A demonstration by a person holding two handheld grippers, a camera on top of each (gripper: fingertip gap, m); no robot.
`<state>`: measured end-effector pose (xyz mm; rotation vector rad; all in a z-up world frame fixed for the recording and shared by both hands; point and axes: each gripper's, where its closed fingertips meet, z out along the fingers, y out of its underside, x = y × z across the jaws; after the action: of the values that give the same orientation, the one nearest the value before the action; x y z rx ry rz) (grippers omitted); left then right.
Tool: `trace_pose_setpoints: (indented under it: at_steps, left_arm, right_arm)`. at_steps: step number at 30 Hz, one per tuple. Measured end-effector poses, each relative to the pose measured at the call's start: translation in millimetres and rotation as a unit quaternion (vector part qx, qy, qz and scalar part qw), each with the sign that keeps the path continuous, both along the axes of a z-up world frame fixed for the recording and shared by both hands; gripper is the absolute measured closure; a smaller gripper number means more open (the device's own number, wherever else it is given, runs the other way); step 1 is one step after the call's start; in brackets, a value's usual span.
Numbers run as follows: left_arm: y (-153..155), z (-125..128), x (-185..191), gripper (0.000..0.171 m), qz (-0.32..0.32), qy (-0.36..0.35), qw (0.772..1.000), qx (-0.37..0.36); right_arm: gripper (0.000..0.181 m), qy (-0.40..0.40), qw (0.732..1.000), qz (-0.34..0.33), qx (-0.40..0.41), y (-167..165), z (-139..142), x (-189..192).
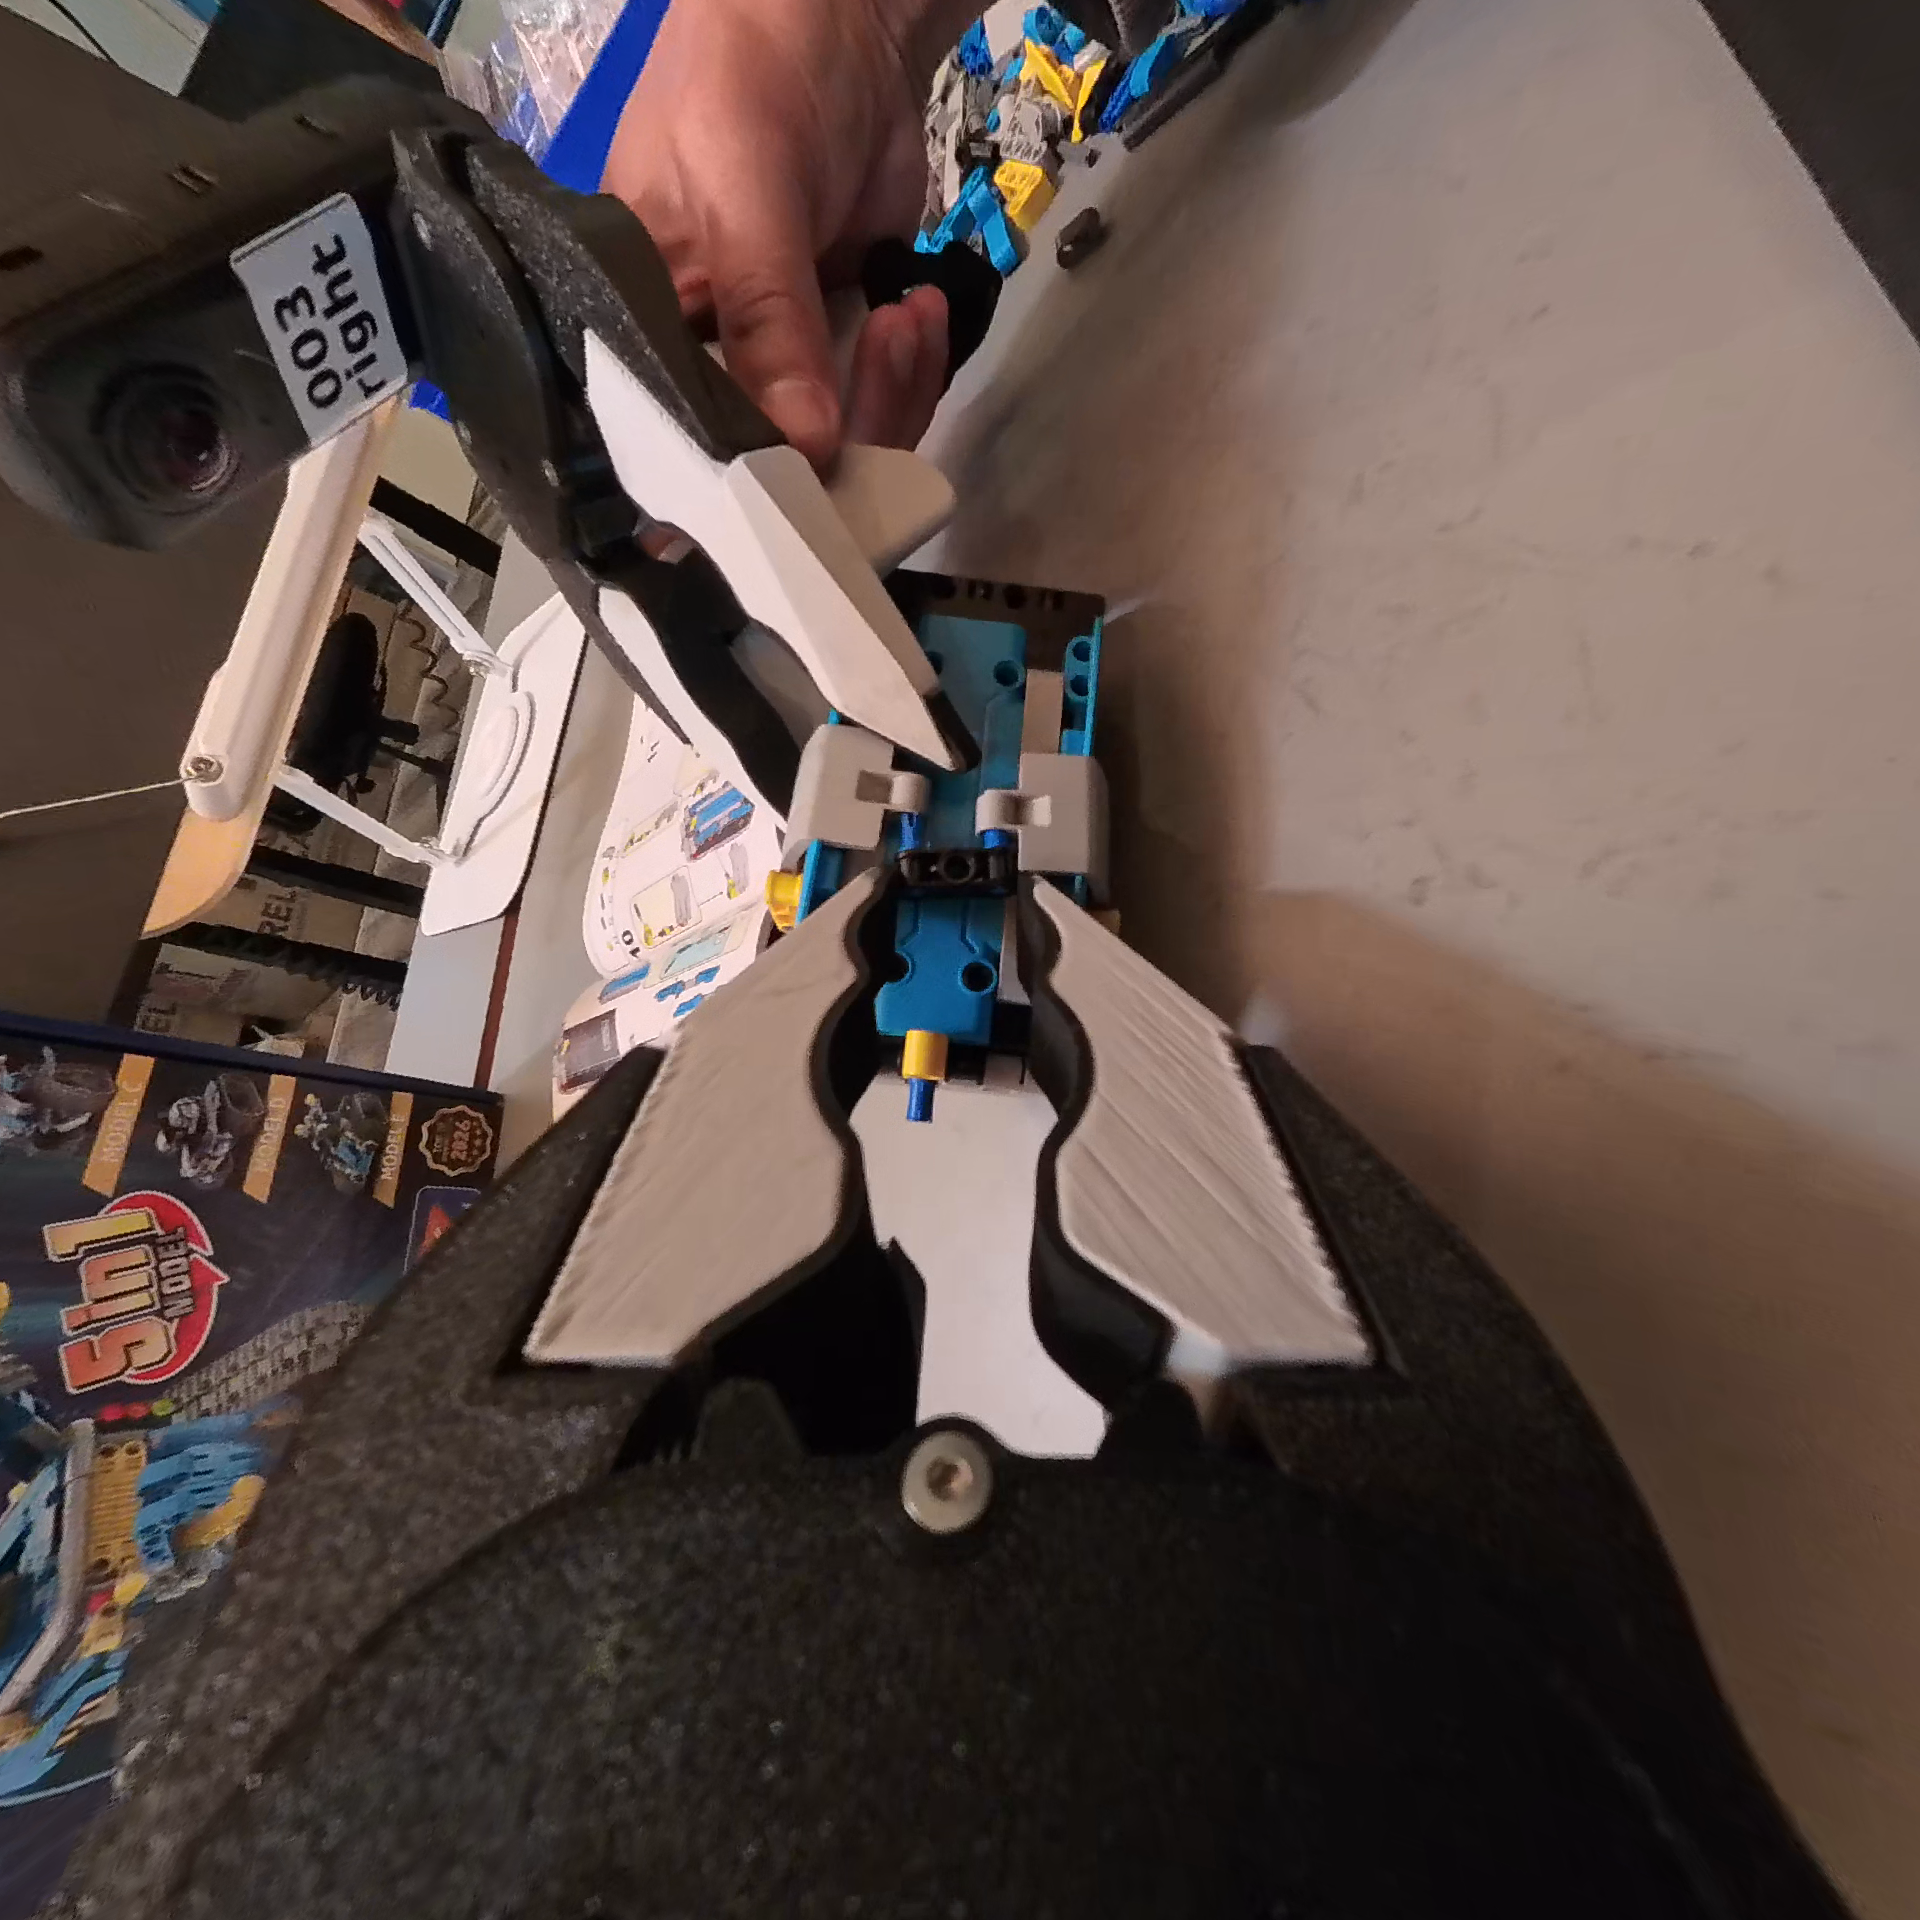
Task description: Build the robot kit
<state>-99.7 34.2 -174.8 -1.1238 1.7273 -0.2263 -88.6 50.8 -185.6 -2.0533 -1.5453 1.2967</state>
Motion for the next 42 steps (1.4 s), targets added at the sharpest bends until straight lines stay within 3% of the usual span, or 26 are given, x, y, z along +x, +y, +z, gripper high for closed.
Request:
trace_pose_setpoints:
  at_steps: [19,23,42]
  left_arm:
    - [-5.0,-0.1,0.6,0.151,-0.024,-0.005,1.0,0.008]
    - [-18.0,1.5,1.7,0.151,-0.059,-0.006,0.998,-0.013]
    - [-14.5,2.5,4.2,0.147,-0.043,-0.017,0.999,-0.024]
  right_arm:
    - [0.13,0.004,1.0,0.007,0.005,-2.0,0.0,-3.0]
    - [0.13,0.013,0.999,0.039,-0.023,-15.3,-0.2,-3.8]
    - [0.13,0.03,0.997,0.036,-0.056,-12.6,-1.3,-0.6]
